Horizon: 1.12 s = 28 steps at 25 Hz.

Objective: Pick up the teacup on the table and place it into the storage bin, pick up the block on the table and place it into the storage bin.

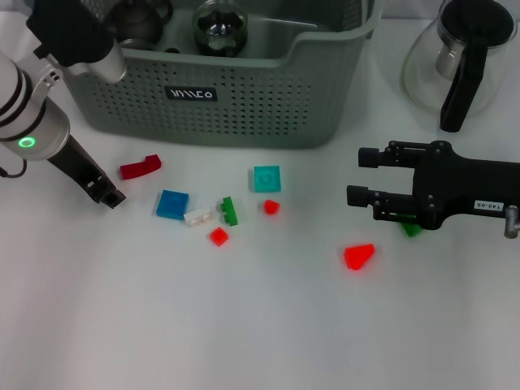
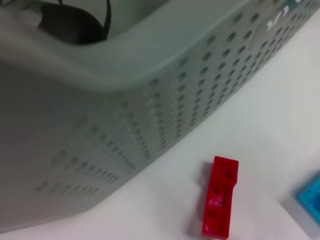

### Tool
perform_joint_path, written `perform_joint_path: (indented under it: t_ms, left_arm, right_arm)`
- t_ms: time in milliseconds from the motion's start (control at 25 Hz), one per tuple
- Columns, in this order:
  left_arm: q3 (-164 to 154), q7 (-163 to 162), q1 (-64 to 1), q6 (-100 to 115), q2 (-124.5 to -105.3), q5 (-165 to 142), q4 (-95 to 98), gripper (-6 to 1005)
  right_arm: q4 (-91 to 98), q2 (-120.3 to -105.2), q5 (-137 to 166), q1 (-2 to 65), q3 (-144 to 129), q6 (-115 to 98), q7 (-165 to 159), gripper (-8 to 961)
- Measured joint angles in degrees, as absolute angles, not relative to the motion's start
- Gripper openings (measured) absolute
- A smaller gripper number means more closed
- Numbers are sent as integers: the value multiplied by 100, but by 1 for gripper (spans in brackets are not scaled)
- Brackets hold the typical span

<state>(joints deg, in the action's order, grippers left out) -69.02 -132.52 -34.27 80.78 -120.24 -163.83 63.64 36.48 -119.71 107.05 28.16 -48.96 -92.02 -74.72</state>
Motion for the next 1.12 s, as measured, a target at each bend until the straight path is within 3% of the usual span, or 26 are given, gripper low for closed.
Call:
perform_joint_path:
  t_ms: [320, 720, 920, 1120]
  left_arm:
    - [-6870, -13269, -3430, 8073, -11987, -16383, 6363, 410]
    - [-5374, -12409, -3623, 9588, -11971, -15686, 6860, 409]
    - [-3760, -11383, -3927, 10921, -11550, -14510, 5961, 408]
    - [-3133, -10665, -3961, 11680, -10932, -12690, 4372, 408]
  right_arm:
    - [3648, -11971, 10705, 2813, -4896, -9202, -7482, 674]
    - [3648, -11969, 10699, 2808, -4895, -9224, -7487, 674]
    - [3647, -11978, 10697, 2815, -4895, -9217, -7488, 674]
    - [3641, -11982, 10696, 2821, -4895, -9234, -7488, 674]
